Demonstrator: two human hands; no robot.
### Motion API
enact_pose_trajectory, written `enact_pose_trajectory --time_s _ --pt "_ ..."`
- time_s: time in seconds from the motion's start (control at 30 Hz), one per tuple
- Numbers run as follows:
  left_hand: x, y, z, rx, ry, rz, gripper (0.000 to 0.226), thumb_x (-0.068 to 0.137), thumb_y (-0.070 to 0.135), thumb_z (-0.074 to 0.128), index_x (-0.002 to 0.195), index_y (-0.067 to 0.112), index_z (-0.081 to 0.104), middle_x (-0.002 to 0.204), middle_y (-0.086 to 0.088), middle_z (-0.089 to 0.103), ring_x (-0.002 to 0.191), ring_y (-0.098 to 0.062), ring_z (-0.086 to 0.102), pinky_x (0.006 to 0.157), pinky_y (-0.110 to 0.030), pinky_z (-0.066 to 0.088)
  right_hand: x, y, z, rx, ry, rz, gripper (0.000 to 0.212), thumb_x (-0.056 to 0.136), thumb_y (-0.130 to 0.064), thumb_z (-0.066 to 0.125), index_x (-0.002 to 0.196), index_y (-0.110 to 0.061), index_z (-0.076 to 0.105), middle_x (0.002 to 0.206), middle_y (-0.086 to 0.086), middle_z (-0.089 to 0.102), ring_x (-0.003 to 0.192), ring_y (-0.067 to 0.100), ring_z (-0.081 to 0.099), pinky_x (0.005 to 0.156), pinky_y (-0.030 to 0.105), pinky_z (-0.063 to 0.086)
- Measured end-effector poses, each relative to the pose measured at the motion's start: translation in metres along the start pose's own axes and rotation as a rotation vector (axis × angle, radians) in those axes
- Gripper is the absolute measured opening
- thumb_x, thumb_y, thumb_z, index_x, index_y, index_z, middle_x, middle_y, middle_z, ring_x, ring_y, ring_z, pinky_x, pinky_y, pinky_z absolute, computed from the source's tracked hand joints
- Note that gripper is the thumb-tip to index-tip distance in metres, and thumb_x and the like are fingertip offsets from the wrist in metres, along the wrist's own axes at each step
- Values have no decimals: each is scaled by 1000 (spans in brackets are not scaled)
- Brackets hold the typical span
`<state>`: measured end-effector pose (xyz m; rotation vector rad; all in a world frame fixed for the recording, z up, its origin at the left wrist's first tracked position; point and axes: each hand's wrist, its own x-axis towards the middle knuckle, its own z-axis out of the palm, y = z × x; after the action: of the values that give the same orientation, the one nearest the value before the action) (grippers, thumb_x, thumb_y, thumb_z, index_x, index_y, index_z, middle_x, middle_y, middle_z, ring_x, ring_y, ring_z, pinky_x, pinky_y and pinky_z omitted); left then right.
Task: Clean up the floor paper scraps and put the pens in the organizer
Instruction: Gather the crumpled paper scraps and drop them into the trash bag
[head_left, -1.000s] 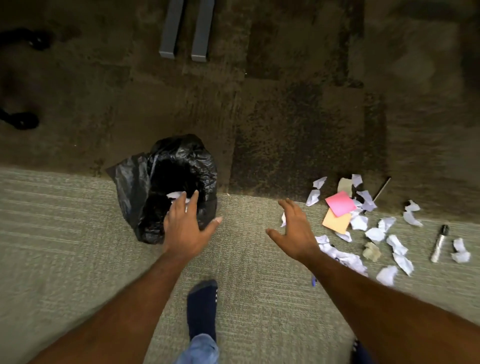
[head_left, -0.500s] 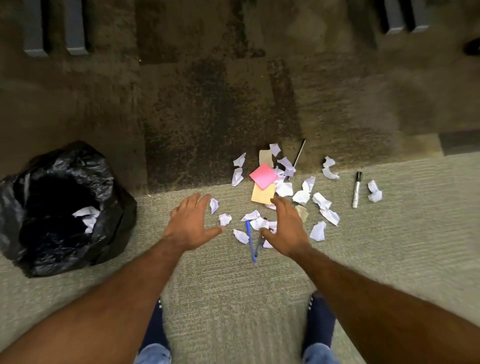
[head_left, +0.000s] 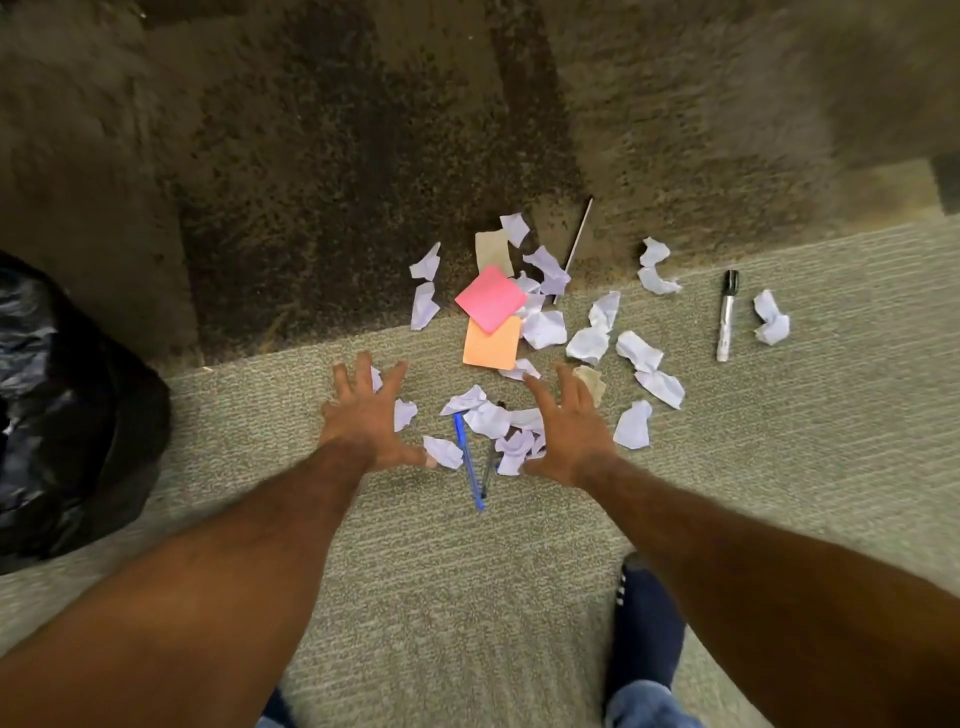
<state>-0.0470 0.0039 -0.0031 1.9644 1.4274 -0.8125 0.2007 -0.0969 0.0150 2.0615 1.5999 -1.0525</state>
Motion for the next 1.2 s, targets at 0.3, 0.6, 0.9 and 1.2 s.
enact_pose_trajectory --time_s 0.3,0.6,0.9,1.2 --pt "11 28 41 49 48 12 137 54 73 78 153 40 -10 162 -14 -23 147 -50 -13 115 -61 22 21 -2 40 -155 10 -46 120 69 -54 81 154 -37 -2 160 15 -27 148 41 -18 112 59 30" --pt "10 22 42 -61 244 73 52 92 28 64 141 30 46 157 -8 20 139 -29 28 105 -45 45 20 1 48 53 136 -82 61 89 -32 67 145 -28 42 162 4 12 149 28 13 105 50 46" --pt "19 21 20 -280 310 108 21 94 4 51 111 10 61 123 -15 46 104 -30 52 91 -46 48 30 15 26 235 271 -43 23 93 -11 58 111 -4 69 113 13 64 104 33 59 81 37 49" --pt "15 34 30 -97 220 135 51 81 60 61 115 25 47 114 -6 49 97 -20 48 79 -37 46 23 25 13 374 377 -11 33 95 -26 56 123 -10 61 113 13 67 105 32 61 85 39 47"
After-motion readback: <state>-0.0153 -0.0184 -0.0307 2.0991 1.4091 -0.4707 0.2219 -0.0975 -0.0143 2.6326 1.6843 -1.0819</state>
